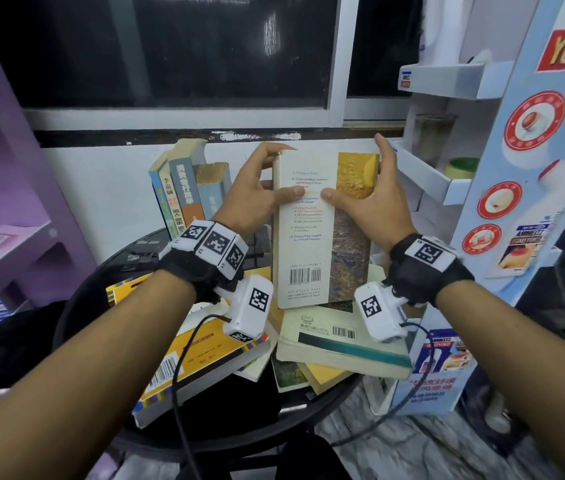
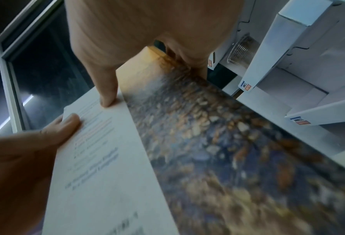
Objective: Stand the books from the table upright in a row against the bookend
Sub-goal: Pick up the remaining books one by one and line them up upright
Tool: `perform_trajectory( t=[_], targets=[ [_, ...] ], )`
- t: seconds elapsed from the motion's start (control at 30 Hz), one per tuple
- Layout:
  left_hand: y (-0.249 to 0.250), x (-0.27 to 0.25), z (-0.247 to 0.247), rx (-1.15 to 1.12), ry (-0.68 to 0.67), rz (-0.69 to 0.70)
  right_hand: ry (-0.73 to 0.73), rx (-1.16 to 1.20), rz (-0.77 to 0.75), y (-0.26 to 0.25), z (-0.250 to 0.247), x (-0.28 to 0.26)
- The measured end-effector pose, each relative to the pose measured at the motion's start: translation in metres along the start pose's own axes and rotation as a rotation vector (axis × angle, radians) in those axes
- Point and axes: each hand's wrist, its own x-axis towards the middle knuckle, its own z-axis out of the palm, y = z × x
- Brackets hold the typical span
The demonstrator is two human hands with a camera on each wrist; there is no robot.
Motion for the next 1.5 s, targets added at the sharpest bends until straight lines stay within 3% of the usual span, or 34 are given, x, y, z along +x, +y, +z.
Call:
perform_trajectory(
  t=[0.37, 0.53, 0.93, 1.27, 1.5],
  targets=[
    [-0.024, -0.004, 0.009, -0.226, 0.129, -0.094, 0.057, -0.047, -0.003, -0.004, -0.008, 0.002],
    [-0.028, -0.002, 0.007, -0.202, 0.083, -0.084, 0.073, -0.098, -0.011, -0.013, -0.016, 0.006],
    [-0.030, 0.000, 0.003, -0.240, 0.068, -0.101, -0.137, -0.158, 0.016, -0.048, -0.032, 0.005],
    [-0.031, -0.003, -0.007, -0.335, 0.098, -0.094, -0.343, -0.292, 0.022, -0.096, -0.017, -0.003],
    [-0.031, -0.004, -0.015, -0.284, 0.100, -0.086, -0.456, -0.425, 0.040, -0.120, -0.005, -0.008]
  ],
)
